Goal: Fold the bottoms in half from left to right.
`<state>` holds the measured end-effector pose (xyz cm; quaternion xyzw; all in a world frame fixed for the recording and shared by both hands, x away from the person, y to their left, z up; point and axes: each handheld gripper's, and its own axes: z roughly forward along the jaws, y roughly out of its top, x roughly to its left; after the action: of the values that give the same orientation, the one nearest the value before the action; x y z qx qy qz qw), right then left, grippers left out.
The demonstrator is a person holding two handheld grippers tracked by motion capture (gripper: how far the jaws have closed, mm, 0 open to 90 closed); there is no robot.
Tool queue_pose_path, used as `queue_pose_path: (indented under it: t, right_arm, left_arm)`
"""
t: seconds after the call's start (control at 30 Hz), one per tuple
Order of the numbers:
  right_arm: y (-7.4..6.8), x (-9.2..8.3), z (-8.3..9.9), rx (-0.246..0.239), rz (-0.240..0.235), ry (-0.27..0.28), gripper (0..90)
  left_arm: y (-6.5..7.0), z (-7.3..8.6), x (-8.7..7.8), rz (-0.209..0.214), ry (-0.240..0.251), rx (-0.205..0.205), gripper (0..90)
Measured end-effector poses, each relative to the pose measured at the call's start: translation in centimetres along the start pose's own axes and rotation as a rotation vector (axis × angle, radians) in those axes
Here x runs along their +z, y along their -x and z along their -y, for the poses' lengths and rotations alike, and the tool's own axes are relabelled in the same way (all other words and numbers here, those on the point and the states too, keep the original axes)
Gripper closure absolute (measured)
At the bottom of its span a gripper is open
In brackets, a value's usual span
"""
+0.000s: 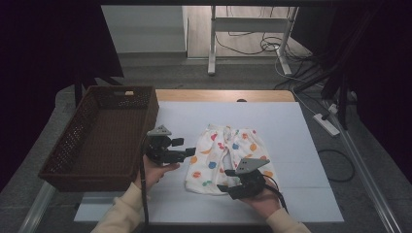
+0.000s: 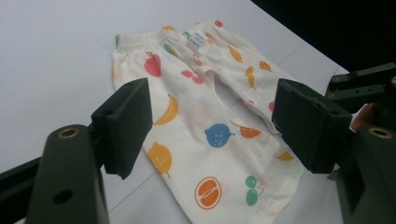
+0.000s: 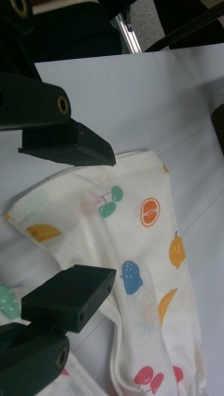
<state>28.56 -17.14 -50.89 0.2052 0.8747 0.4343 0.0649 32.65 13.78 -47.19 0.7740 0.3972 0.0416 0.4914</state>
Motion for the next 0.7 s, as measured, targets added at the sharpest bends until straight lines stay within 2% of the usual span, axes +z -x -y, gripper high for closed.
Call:
queue_pose_path:
  t: [0.27, 0.37, 0.7]
  right_arm:
    - [-0.5, 0.9, -0.5, -0.02, -0.008, -0.006, 39.2]
    - [-1.0, 1.7, -0.9, -0.038, -0.018, -0.018, 39.2]
    - [-2.1, 4.3, -1.9, -0.051, -0.058, -0.047, 39.2]
  left_arm:
    - [-0.2, 0.0, 0.2, -0.007, 0.008, -0.009, 28.3]
    - [-0.3, 0.2, 0.3, -0.009, 0.002, -0.011, 28.3]
    - [-0.5, 0.0, 0.9, -0.004, -0.006, -0.018, 28.2]
